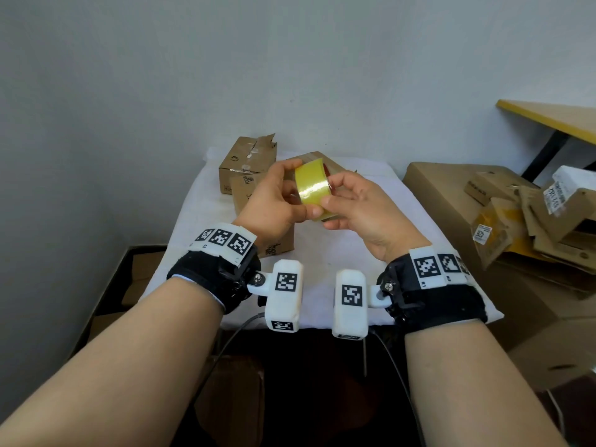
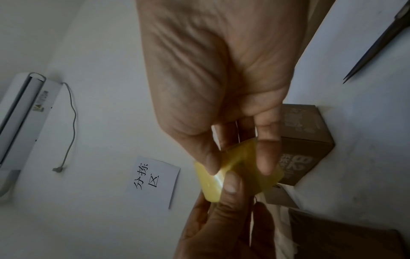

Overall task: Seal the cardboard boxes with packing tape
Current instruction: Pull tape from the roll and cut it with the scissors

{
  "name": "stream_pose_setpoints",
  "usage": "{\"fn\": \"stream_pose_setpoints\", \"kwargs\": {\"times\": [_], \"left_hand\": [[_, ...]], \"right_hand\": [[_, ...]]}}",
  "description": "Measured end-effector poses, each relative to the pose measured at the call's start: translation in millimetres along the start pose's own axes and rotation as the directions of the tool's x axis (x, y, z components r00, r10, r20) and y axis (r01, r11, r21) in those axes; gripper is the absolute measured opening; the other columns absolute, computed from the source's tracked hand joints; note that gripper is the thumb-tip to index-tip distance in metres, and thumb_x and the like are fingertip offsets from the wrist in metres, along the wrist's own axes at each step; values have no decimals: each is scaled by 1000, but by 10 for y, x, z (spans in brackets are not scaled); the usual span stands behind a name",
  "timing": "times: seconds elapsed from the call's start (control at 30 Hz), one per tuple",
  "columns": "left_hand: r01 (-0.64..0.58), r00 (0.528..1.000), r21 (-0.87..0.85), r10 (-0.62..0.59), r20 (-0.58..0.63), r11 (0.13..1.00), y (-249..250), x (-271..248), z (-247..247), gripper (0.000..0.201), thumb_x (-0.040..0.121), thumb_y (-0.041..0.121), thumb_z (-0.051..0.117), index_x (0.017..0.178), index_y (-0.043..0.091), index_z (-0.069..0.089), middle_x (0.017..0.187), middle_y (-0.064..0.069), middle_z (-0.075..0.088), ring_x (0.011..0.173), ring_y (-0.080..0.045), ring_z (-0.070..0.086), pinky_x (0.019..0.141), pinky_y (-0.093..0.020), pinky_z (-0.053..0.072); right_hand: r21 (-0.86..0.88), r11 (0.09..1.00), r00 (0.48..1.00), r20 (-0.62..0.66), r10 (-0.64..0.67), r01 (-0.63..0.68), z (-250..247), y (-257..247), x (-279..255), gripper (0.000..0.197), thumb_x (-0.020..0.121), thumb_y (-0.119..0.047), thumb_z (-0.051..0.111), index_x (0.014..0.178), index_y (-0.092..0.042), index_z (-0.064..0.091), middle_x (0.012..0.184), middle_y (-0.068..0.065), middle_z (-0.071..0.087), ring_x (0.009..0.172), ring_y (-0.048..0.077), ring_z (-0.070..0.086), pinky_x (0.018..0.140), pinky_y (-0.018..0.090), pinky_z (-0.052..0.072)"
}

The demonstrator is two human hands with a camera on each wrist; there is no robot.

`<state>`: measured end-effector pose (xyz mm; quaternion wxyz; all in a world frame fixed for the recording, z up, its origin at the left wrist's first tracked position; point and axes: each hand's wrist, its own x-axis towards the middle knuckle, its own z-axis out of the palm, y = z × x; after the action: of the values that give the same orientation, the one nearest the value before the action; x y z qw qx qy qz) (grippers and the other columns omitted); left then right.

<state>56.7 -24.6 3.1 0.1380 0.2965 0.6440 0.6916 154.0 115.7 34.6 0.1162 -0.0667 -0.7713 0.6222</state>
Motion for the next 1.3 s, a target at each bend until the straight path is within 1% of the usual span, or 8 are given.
{"fn": "stream_pose_setpoints", "kwargs": {"times": [0.23,0.43,0.6,0.73,0.93,1.07,1.2,1.3], "left_hand": [[-34,999,46,33,10,998,29,-24,69,87,67,-12,84,137,8,37,97,-7,65,71,-6,62,68,-22,53],[-20,1000,45,21,-22,999,40,-16,52,88,66,-11,85,137,6,36,96,-8,63,66,-7,60,63,-30,54],[-3,1000,27,4,-27,1000,34,-17,26,86,68,-8,85,137,8,36,110,-24,64,75,-17,59,65,-34,55],[4,1000,22,-3,-22,1000,34,-16,27,85,68,-6,86,135,8,37,102,-18,66,77,-20,61,67,-37,55],[27,1000,10,-27,-8,1000,22,-22,33,84,69,-8,84,136,8,35,109,-27,63,74,-22,61,58,-30,54],[62,998,-44,-63,-17,997,9,-23,3,81,73,-13,79,139,8,36,103,-25,59,70,-22,60,57,-29,55],[86,996,-84,-87,-12,993,-1,-27,-19,80,75,-14,76,140,10,37,103,-21,61,69,-13,62,60,-28,57],[102,995,-123,-103,0,987,-12,-26,-35,76,77,-14,74,139,11,39,93,-6,70,68,-8,66,62,-28,58]], "right_hand": [[50,998,992,-115,55,-50,149,7,67,15,97,-11,51,102,-19,63,94,4,65,73,15,60,62,31,54],[4,999,991,-123,43,-43,201,27,83,34,77,-20,47,107,-22,64,94,4,64,75,15,56,59,29,45],[12,1000,994,-112,2,-1,185,72,101,27,93,-8,49,113,-15,66,94,7,66,75,18,58,56,28,44],[38,999,987,-164,4,2,179,92,123,18,95,-15,52,100,-15,69,86,6,63,73,20,57,51,28,40],[18,1000,984,-179,23,-20,174,92,123,21,93,-13,49,77,-21,60,78,2,57,71,18,53,52,29,39],[-29,1000,992,-125,-12,8,175,109,122,24,88,-14,49,94,-20,72,85,2,66,78,18,58,56,29,42],[-58,998,996,-80,-41,36,156,94,91,32,93,-7,48,106,-21,73,97,9,72,83,18,61,58,26,45],[-95,994,997,-59,-57,51,154,86,76,35,94,-7,49,117,-20,72,110,20,71,85,17,62,59,23,47]]}}
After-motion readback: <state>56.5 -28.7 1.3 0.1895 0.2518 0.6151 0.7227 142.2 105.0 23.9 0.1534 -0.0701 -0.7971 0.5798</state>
